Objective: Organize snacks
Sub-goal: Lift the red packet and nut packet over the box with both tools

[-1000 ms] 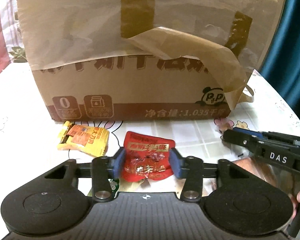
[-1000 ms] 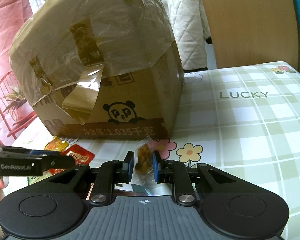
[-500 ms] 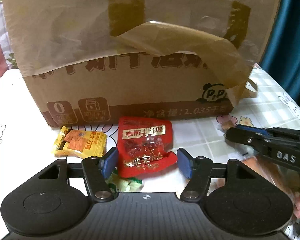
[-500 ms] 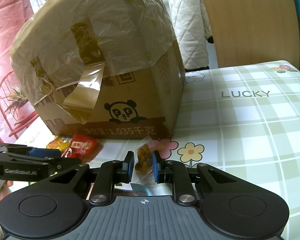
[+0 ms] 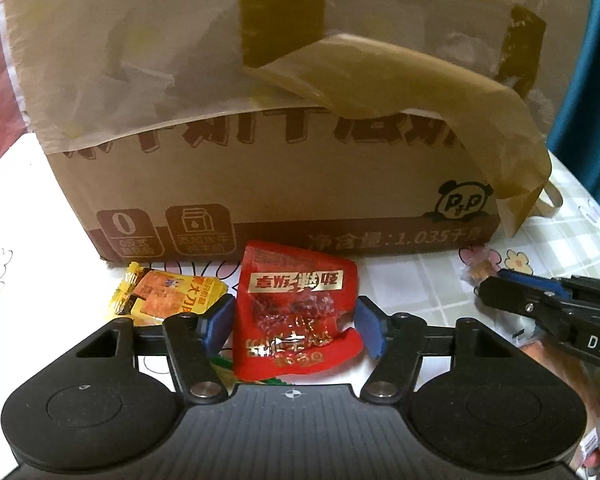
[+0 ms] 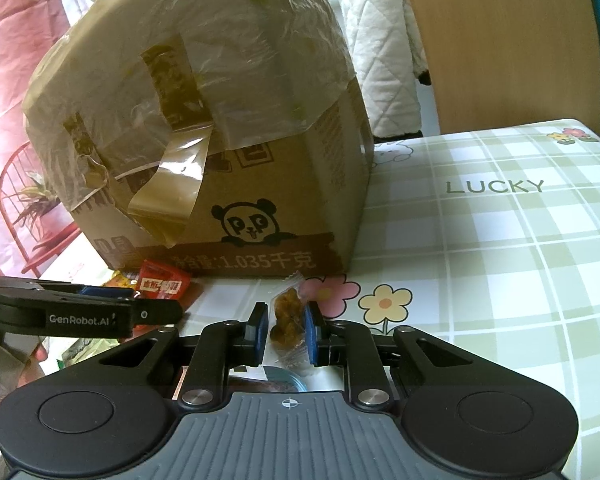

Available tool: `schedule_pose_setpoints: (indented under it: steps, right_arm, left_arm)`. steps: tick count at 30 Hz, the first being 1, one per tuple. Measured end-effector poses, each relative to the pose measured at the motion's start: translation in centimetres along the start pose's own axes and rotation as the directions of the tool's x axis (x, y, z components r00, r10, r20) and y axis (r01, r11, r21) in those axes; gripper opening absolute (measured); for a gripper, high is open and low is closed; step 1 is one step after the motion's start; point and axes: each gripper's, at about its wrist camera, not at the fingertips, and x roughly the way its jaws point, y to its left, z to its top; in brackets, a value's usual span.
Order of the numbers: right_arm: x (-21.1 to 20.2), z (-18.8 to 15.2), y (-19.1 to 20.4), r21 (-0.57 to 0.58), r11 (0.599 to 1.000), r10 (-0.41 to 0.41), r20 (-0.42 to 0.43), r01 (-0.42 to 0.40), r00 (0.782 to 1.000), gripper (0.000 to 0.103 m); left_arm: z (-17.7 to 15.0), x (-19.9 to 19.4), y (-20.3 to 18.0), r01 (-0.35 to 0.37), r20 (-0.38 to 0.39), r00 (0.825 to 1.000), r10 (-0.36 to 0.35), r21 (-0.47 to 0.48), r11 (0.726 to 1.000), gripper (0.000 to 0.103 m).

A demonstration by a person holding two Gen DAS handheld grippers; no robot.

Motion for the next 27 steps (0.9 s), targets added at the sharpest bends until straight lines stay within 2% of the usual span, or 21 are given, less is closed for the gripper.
schedule_pose_setpoints:
  steps: [1, 2, 4, 6, 9, 15, 27]
  right_arm:
    - [0.0, 0.0, 0.0, 0.000, 1.000, 0.000, 0.000, 0.000, 1.000, 0.018]
    - [0.0, 0.0, 0.0, -0.001, 1.000, 0.000, 0.000, 0.000, 1.000, 0.018]
    - [0.0, 0.0, 0.0, 0.000, 1.000, -0.001, 0.000, 0.001, 1.000, 0.018]
    - [0.0, 0.0, 0.0, 0.001, 1.000, -0.001, 0.000, 0.001, 1.000, 0.018]
    - [0.0, -0.1, 0.0, 0.004, 1.000, -0.005, 0.003, 0.005, 1.000, 0.018]
    - [0.0, -0.1, 0.0, 0.000, 1.000, -0.009, 0.004, 0.009, 1.000, 0.018]
    - [-0.6, 0.0, 0.2, -0.005, 0.999, -0.033, 0.020, 0.033, 0.999, 0.018]
  left_arm:
    - [0.0, -0.4, 0.1, 0.015, 0.018, 1.000, -0.015, 0.000, 1.000, 0.051]
    - [0.0, -0.7, 0.1, 0.019, 0.023, 1.000, -0.019, 0.005, 1.000, 0.045]
    - [0.0, -1.1, -0.1, 0.020, 0.025, 0.999, -0.020, 0.017, 1.000, 0.040]
    - [-0.3, -1.5, -0.2, 0.019, 0.045, 0.999, -0.021, 0.032, 0.999, 0.018]
    - [-0.5, -1.9, -0.5, 0.013, 0.042, 0.999, -0.015, 0.053, 0.999, 0.017]
    - [-1.1, -2.8, 0.2, 0.027, 0.053, 0.998, -0.028, 0.026, 0.999, 0.017]
    - [-0.5, -6.6, 1.0, 0.062, 0.135, 0.989, -0.063, 0.006, 0.998, 0.009]
